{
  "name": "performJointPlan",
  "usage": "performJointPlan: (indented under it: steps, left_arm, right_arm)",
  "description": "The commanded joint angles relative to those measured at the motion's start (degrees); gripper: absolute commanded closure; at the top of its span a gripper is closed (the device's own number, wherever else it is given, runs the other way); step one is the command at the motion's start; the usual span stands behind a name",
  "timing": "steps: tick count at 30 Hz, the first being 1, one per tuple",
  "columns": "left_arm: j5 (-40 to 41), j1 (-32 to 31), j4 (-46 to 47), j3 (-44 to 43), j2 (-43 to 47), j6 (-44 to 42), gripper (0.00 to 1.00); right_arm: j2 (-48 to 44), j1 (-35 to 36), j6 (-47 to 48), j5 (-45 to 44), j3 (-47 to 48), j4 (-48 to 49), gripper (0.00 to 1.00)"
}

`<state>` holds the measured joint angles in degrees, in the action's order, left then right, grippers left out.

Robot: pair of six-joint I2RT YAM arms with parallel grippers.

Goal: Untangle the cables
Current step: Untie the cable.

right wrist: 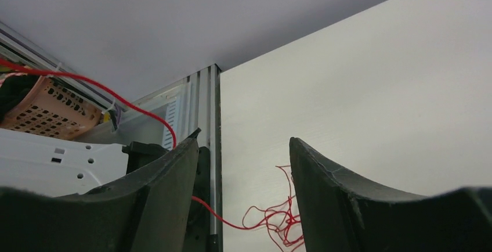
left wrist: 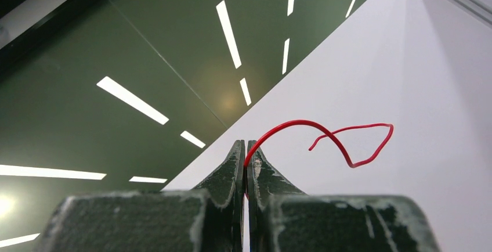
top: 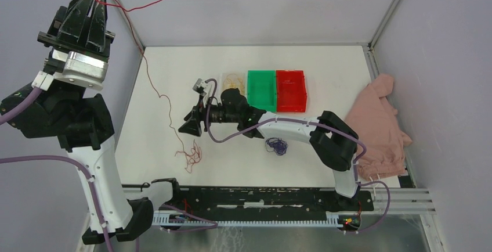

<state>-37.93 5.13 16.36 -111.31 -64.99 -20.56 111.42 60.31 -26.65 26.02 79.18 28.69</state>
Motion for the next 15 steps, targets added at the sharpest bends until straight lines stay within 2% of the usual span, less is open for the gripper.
performJointPlan:
  steps: [1,9,15]
  left_arm:
    - [0.1,0.2,-0.3,2.3,0.7,-0.3,0.97]
    - [-0.3,0.2,-0.3,3.4,0.5,-1.9,0.97]
    - [-0.6,0.2,-0.4,4.8,0.8,-3.0,0.97]
  right_arm:
    - [0.7,0.7,-3.1,3.1,5.5,5.5,0.34]
    - [0.4,0.8,-4.9,2.8,4.3,7.1,0.36]
    - [-5.5,0.1,-0.8,-1.3,-2.6,3.8,0.27]
